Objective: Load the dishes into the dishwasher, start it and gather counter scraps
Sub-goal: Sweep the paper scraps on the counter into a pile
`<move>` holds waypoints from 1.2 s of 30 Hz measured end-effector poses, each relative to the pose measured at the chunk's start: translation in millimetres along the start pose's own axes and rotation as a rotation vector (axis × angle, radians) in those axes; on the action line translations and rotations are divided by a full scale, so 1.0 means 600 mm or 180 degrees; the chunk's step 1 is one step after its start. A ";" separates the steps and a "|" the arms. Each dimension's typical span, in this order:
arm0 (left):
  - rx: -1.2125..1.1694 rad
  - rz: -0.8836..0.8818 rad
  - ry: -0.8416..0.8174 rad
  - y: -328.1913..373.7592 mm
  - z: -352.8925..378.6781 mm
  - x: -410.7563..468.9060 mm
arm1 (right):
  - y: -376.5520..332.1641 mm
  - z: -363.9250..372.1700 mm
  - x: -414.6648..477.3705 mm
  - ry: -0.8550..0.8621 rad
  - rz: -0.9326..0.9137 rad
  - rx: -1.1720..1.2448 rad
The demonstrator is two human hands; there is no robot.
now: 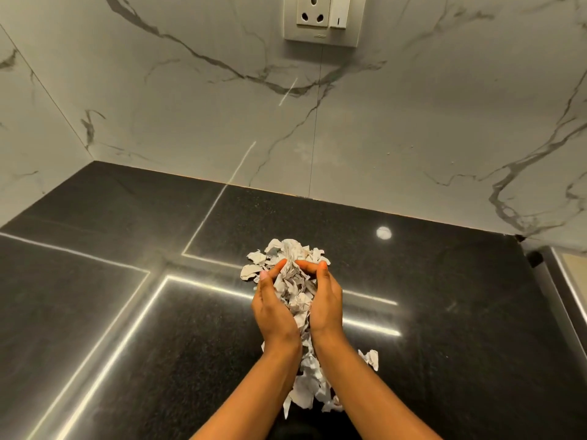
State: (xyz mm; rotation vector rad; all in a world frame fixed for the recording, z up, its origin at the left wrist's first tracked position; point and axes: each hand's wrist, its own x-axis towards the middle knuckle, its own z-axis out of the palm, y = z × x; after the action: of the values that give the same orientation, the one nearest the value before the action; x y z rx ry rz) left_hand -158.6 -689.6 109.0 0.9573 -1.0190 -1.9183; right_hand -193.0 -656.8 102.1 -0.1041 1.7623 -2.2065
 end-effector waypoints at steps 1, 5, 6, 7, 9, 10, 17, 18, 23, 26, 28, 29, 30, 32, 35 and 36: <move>-0.0064 0.0006 0.0007 0.004 0.005 0.000 | -0.006 0.002 0.002 0.0011 -0.0024 0.0037; -0.0351 0.0025 0.0045 0.021 0.020 -0.001 | -0.030 0.014 0.009 -0.0016 -0.0052 0.0246; -0.0423 0.0015 0.0069 0.027 0.022 -0.003 | -0.035 0.015 0.007 -0.0036 -0.0048 0.0290; -0.0483 0.0009 0.0085 0.031 0.023 -0.005 | -0.037 0.015 0.006 -0.0051 -0.0047 0.0306; -0.0553 0.0027 0.0111 0.039 0.020 -0.013 | -0.042 0.015 -0.001 -0.0132 -0.0033 0.0354; -0.0570 0.0033 0.0128 0.041 0.019 -0.017 | -0.045 0.014 -0.004 -0.0169 -0.0033 0.0381; -0.0781 -0.0068 0.0689 0.039 0.021 -0.050 | -0.054 -0.001 -0.021 -0.0250 0.0290 0.0363; -0.0797 -0.0062 0.0798 0.039 0.023 -0.058 | -0.056 -0.004 -0.023 -0.0273 0.0308 0.0314; -0.0981 0.0096 0.1017 0.047 0.040 -0.069 | -0.083 -0.006 -0.019 -0.0507 0.0316 0.0284; -0.1123 0.0312 0.1144 0.064 0.044 -0.077 | -0.100 0.001 -0.024 -0.0714 0.0218 0.0215; -0.1273 0.0421 0.1239 0.076 0.033 -0.089 | -0.107 0.008 -0.042 -0.0904 0.0217 0.0251; -0.1350 0.0499 0.1239 0.081 0.021 -0.096 | -0.109 0.012 -0.056 -0.1012 0.0260 0.0281; -0.1432 0.0568 0.1222 0.086 0.008 -0.103 | -0.111 0.017 -0.073 -0.1115 0.0311 0.0324; -0.1617 0.0748 0.1378 0.100 -0.031 -0.124 | -0.109 0.031 -0.118 -0.1342 0.0471 0.0406; -0.1776 0.0994 0.1781 0.129 -0.099 -0.163 | -0.095 0.059 -0.193 -0.1672 0.0684 0.0454; -0.1860 0.1111 0.1853 0.140 -0.127 -0.177 | -0.090 0.072 -0.224 -0.1799 0.0804 0.0491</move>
State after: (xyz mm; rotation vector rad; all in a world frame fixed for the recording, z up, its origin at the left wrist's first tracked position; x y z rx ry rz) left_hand -24.4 -656.1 179.8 0.8413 -0.2350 -1.3896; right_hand -65.5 -648.1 182.7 -0.4021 1.2215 -1.8790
